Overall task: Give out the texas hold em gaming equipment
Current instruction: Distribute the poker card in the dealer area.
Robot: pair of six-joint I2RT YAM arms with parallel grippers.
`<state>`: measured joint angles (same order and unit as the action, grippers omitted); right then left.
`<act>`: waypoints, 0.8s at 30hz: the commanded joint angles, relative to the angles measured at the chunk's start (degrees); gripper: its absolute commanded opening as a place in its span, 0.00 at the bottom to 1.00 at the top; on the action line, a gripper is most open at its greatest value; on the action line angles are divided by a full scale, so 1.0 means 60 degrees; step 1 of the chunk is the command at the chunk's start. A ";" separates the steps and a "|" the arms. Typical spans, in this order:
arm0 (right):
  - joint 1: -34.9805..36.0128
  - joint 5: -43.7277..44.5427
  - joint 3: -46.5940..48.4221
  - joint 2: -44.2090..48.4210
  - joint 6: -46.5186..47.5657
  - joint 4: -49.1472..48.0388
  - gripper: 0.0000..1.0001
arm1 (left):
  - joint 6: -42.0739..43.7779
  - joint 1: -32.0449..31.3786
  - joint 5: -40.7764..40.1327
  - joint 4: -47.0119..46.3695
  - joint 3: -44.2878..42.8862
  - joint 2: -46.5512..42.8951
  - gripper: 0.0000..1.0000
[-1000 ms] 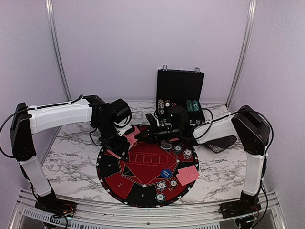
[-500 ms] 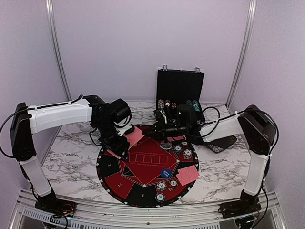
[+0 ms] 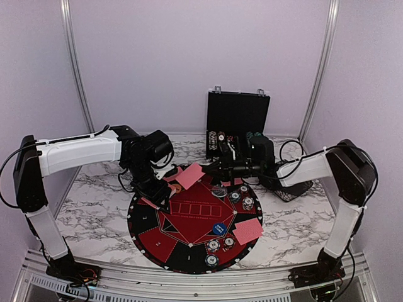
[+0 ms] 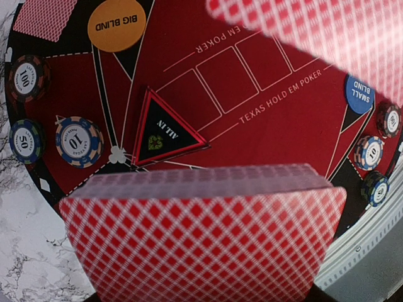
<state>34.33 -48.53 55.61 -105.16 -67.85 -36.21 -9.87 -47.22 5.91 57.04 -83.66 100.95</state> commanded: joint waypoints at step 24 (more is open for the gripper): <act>-0.3680 0.1248 -0.0641 -0.0440 0.2680 0.1737 0.00 | 0.0052 -0.0038 -0.0013 0.0103 -0.0192 -0.0018 0.50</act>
<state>13.19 -43.07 49.10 -105.06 -55.51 -28.64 -9.85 -47.22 5.91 57.04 -83.66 100.97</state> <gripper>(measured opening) 0.004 0.659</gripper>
